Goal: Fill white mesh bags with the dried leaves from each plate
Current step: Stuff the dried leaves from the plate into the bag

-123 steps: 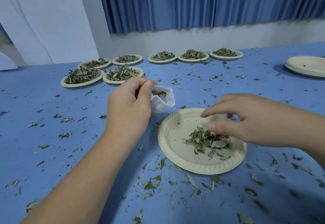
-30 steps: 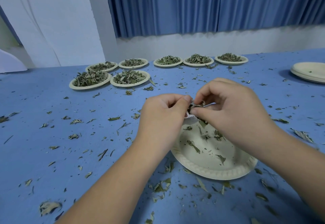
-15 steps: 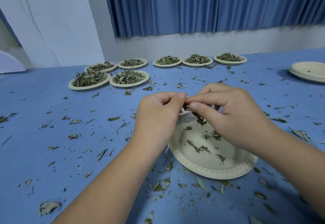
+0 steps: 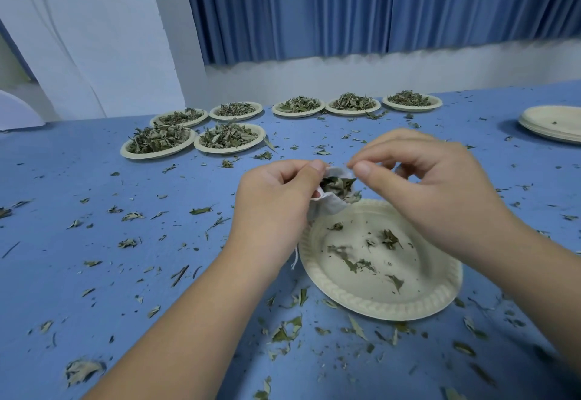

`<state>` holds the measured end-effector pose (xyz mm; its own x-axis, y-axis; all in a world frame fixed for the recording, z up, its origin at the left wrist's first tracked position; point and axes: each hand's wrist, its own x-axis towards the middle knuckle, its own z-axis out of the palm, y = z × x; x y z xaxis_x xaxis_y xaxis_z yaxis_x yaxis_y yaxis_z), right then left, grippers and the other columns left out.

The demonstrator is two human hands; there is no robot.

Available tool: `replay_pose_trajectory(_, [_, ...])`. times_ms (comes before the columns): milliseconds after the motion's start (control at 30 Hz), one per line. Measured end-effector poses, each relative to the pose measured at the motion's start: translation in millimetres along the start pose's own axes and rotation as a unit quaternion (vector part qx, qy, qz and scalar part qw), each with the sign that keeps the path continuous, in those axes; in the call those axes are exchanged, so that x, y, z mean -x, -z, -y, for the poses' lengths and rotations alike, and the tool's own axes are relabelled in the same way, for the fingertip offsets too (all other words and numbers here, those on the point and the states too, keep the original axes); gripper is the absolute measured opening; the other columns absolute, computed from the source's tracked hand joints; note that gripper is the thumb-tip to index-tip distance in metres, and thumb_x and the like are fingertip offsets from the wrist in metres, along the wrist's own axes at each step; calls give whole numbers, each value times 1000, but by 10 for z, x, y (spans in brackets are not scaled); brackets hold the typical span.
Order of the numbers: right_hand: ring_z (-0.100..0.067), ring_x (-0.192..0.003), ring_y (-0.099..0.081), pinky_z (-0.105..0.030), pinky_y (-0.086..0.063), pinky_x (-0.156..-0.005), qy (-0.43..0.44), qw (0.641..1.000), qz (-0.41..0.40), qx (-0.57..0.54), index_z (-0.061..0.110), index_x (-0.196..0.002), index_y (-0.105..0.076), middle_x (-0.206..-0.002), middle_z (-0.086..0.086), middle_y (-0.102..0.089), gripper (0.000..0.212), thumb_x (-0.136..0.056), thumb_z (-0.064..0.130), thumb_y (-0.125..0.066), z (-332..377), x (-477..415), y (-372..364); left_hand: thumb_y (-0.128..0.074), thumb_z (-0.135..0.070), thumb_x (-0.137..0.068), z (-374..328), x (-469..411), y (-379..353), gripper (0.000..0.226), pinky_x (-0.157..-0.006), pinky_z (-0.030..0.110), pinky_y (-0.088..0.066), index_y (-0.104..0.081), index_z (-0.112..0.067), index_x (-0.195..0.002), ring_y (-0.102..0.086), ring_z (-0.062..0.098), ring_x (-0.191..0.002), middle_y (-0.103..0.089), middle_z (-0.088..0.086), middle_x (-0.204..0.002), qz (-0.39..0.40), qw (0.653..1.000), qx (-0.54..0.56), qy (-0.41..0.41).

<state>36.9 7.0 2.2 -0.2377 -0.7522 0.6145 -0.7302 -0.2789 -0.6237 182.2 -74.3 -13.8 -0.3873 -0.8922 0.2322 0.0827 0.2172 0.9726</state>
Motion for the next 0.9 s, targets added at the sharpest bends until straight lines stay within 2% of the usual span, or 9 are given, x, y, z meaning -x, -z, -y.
replay_pose_trajectory(33, [-7,-80,-59,-19,-44,-65,-17,1000,-2,1,39,-84,-68,-89,14,-64,4,-83,40,-65,0,15,42,-64,-24,-93,-9,1,0,22,-69,41,-57,-79,-20,-78,-61,17,-56,-50,-14,-49,2,1000,19,7])
replay_pose_trajectory(67, [-3,-78,-59,-15,-44,-63,-44,999,8,5,41,-87,-65,-91,16,-61,15,-77,52,-65,-5,39,72,-63,-22,-94,-15,0,0,24,-76,44,-60,-80,-21,-77,-66,19,-61,-52,-13,-51,4,999,39,16])
replay_pose_trajectory(167, [6,-69,-58,-18,-43,-63,-151,983,99,29,43,-101,-49,-97,19,-56,59,-53,71,-66,-15,141,29,-62,-20,-94,-20,-7,-3,23,-59,31,-59,-78,-16,-78,-51,7,-41,-48,-13,-46,-18,998,55,24])
replay_pose_trajectory(267, [6,-72,-63,-24,-48,-68,-162,980,116,15,43,-112,-45,-106,21,-57,56,-64,56,-72,-56,166,-72,-61,-19,-95,-19,-12,-7,18,-57,27,-54,-76,-10,-88,-37,3,-32,-40,-15,-41,-21,998,58,21])
replay_pose_trajectory(333, [-5,-74,-69,-27,-53,-68,-193,972,100,-85,38,-112,-52,-100,16,-65,44,-73,44,-72,-87,126,-68,-60,-16,-96,-23,-8,-8,19,-55,25,-54,-75,-5,-93,-39,4,-30,-40,-15,-40,-14,997,71,22])
replay_pose_trajectory(433, [-23,-79,-73,-31,-57,-70,-259,921,117,-268,24,-111,-61,-86,9,-72,40,-75,37,-72,-109,63,-72,-60,-16,-95,-23,-2,-5,18,-45,16,-45,-75,-6,-92,-39,3,-31,-41,-15,-41,-12,998,58,7])
replay_pose_trajectory(567, [-25,-71,-71,-25,-56,-61,-304,862,122,-387,7,-102,-65,-79,-2,-71,38,-69,23,-74,-127,-21,-132,-63,-23,-93,30,-5,-25,19,-54,25,-41,-78,-19,-83,-37,2,-37,-44,-16,-46,-3,1000,-5,-24])
replay_pose_trajectory(733, [-11,-51,-59,-19,-49,-49,-296,891,129,-320,7,-84,-63,-65,-1,-65,33,-60,22,-80,-78,-167,-172,-62,-23,-93,15,24,-46,23,-54,26,-36,-76,-22,-74,-39,1,-38,-48,-17,-46,2,998,-29,-47])
replay_pose_trajectory(900, [-8,-42,-51,-18,-42,-41,-263,937,127,-190,12,-74,-57,-50,3,-59,22,-71,10,-78,-29,-306,-303,-60,-19,-94,28,-33,8,21,-44,13,-33,-75,-14,-80,-39,0,-36,-47,-17,-45,-18,999,-16,-41])
